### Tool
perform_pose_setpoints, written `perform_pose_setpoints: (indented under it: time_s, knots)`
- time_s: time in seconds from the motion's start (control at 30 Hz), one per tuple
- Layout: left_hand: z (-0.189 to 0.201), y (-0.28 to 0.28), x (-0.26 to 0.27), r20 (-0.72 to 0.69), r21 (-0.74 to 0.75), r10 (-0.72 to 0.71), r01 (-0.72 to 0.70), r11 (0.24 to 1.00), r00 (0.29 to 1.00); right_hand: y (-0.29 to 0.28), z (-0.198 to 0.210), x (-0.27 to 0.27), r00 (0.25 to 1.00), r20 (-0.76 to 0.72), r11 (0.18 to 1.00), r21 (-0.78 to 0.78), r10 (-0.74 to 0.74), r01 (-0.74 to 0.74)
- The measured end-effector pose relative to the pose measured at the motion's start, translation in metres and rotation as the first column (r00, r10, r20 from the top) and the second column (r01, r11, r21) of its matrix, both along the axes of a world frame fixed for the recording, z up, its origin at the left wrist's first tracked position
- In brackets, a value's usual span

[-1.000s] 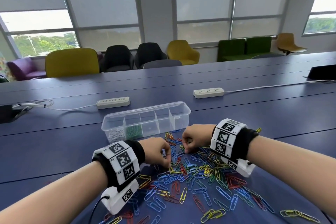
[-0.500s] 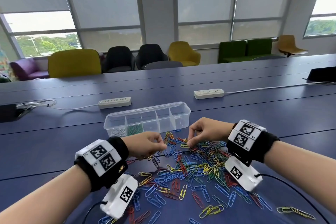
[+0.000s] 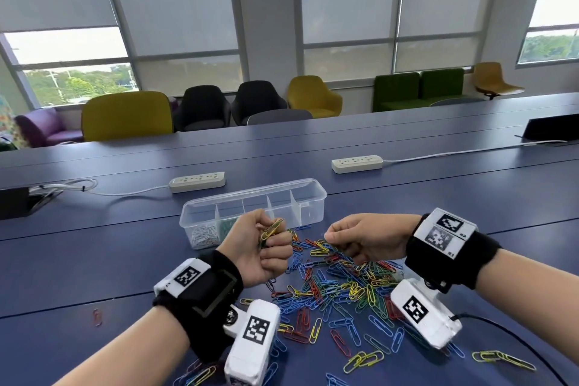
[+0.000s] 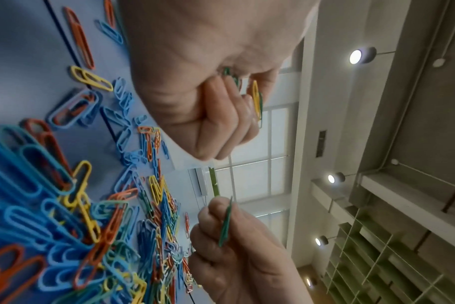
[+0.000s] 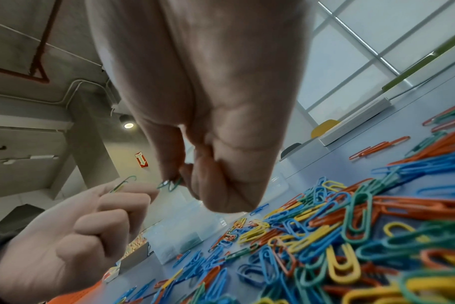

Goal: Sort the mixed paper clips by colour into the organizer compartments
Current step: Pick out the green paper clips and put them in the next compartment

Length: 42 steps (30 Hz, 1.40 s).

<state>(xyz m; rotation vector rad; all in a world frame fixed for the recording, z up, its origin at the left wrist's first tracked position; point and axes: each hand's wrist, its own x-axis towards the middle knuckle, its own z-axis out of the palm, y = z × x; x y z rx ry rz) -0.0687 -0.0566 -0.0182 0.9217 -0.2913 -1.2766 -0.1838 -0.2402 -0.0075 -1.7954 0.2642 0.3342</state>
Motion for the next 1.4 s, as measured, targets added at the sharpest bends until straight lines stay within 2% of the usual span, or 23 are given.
perform_pose_setpoints:
  time_s: [0.07, 0.1, 0.17, 0.23, 0.4, 0.43, 0.47, 0.5, 0.53, 0.6, 0.63, 0.67, 0.73, 0.8, 0.93, 1.17, 1.27, 1.33, 1.4]
  knots:
    - [-0.001, -0.002, -0.001, 0.062, 0.062, 0.002, -0.006, 0.998, 0.998, 0.003, -0.001, -0.003, 1.000, -0.015, 1.000, 0.008, -0.027, 0.027]
    - [-0.002, -0.002, -0.002, 0.149, 0.121, 0.003, -0.021, 0.992, 0.989, 0.004, -0.002, -0.004, 0.999, -0.019, 0.999, 0.012, -0.046, 0.046]
    - [-0.003, -0.001, -0.005, 0.349, 0.243, -0.015, -0.075, 0.967, 0.937, 0.006, -0.004, -0.006, 0.997, -0.021, 0.997, 0.021, -0.076, 0.076]
    - [-0.004, 0.001, -0.008, 0.486, 0.324, -0.047, -0.130, 0.937, 0.873, 0.009, -0.004, -0.006, 0.995, -0.014, 0.995, 0.036, -0.096, 0.096]
    - [-0.002, 0.004, -0.007, 0.579, 0.400, -0.047, -0.234, 0.886, 0.814, 0.016, -0.003, -0.002, 0.994, -0.008, 0.994, 0.007, -0.106, 0.106]
    - [-0.002, 0.003, -0.006, 0.623, 0.425, -0.083, -0.248, 0.871, 0.777, 0.015, -0.003, -0.002, 0.995, -0.013, 0.996, 0.004, -0.094, 0.094]
    - [-0.001, 0.002, -0.006, 0.692, 0.449, -0.148, -0.260, 0.855, 0.707, 0.014, -0.003, -0.002, 0.996, -0.016, 0.997, -0.002, -0.083, 0.083]
    - [0.000, -0.001, -0.006, 0.768, 0.468, -0.235, -0.272, 0.841, 0.595, 0.012, -0.003, -0.003, 0.997, -0.014, 0.997, -0.018, -0.076, 0.076]
    - [0.000, -0.006, -0.006, 0.832, 0.478, -0.327, -0.281, 0.832, 0.449, 0.009, -0.001, -0.003, 0.997, -0.009, 0.996, -0.039, -0.075, 0.075]
    - [0.003, -0.019, -0.007, 0.872, 0.490, -0.465, -0.287, 0.823, 0.155, 0.003, 0.002, -0.005, 0.995, 0.012, 0.992, -0.071, -0.099, 0.100]
    - [0.004, -0.025, -0.008, 0.859, 0.502, -0.508, -0.291, 0.814, 0.061, 0.000, 0.003, -0.007, 0.993, 0.029, 0.990, -0.081, -0.117, 0.119]
    - [0.004, -0.031, -0.008, 0.837, 0.523, -0.547, -0.294, 0.800, 0.003, -0.002, 0.004, -0.008, 0.990, 0.046, 0.986, -0.094, -0.133, 0.137]
    - [0.002, -0.043, -0.009, 0.777, 0.584, -0.627, -0.298, 0.755, -0.065, -0.006, 0.004, -0.012, 0.985, 0.074, 0.979, -0.117, -0.159, 0.166]
    - [0.001, -0.050, -0.009, 0.724, 0.630, -0.683, -0.310, 0.712, -0.100, -0.008, 0.003, -0.016, 0.984, 0.084, 0.974, -0.152, -0.157, 0.168]
    - [-0.002, -0.052, -0.007, 0.683, 0.624, -0.705, -0.348, 0.699, -0.190, -0.007, 0.000, -0.023, 0.992, 0.062, 0.968, -0.221, -0.109, 0.120]
    - [-0.010, -0.050, -0.002, 0.619, 0.669, -0.748, -0.340, 0.661, -0.238, -0.004, 0.000, -0.023, 0.998, -0.008, 0.962, -0.269, -0.058, 0.054]
    - [-0.008, -0.045, 0.001, 0.651, 0.669, -0.735, -0.311, 0.675, -0.193, -0.002, -0.001, -0.014, 0.999, -0.042, 0.929, -0.370, -0.023, 0.006]
    - [-0.004, -0.040, 0.003, 0.695, 0.647, -0.704, -0.300, 0.701, -0.145, 0.001, 0.001, -0.005, 0.999, -0.045, 0.877, -0.478, 0.023, -0.042]
    - [0.002, -0.032, 0.004, 0.762, 0.620, -0.647, -0.268, 0.738, -0.018, 0.006, 0.003, 0.007, 0.995, -0.047, 0.777, -0.622, 0.087, -0.097]
